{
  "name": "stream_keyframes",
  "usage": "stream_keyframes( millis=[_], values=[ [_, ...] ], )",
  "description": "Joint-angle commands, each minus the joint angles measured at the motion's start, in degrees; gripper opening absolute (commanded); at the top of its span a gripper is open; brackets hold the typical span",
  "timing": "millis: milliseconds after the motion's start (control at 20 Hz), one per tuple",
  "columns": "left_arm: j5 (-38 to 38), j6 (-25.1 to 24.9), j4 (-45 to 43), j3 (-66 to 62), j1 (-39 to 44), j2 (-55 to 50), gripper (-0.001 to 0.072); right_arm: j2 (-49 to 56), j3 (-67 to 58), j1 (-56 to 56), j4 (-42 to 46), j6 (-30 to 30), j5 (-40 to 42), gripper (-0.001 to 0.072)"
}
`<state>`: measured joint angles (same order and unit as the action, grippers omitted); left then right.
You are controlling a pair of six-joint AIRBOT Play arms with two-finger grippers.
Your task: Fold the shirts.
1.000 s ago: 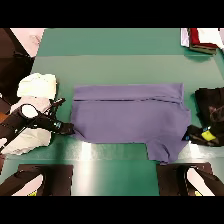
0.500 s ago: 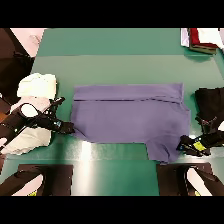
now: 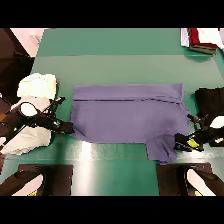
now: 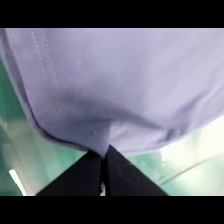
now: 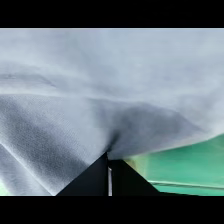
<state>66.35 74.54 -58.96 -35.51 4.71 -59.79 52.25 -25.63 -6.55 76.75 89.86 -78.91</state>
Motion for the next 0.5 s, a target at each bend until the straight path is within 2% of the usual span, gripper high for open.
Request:
stream_keyframes(
  millis=[0,200,350,450],
  values=[
    [7.5,0.0,-2.6,-4.0,0.0,0.2,0.0022,-5.8,-4.5,1.8,4.8,0.1,-9.9,0.0016],
    [15.0,1.3,-2.8,-8.8,0.0,8.0,0.0022,-16.7,-14.1,1.1,11.9,0.0,-21.2,0.0015],
    [18.1,3.5,-2.1,-11.5,0.0,13.0,0.0023,-19.7,-19.0,-0.3,9.4,-0.4,-20.6,0.0014],
    [16.4,3.5,-2.4,-12.2,0.0,12.8,0.0023,-18.4,-21.2,-0.3,8.0,-1.8,-16.6,0.0014]
  ],
)
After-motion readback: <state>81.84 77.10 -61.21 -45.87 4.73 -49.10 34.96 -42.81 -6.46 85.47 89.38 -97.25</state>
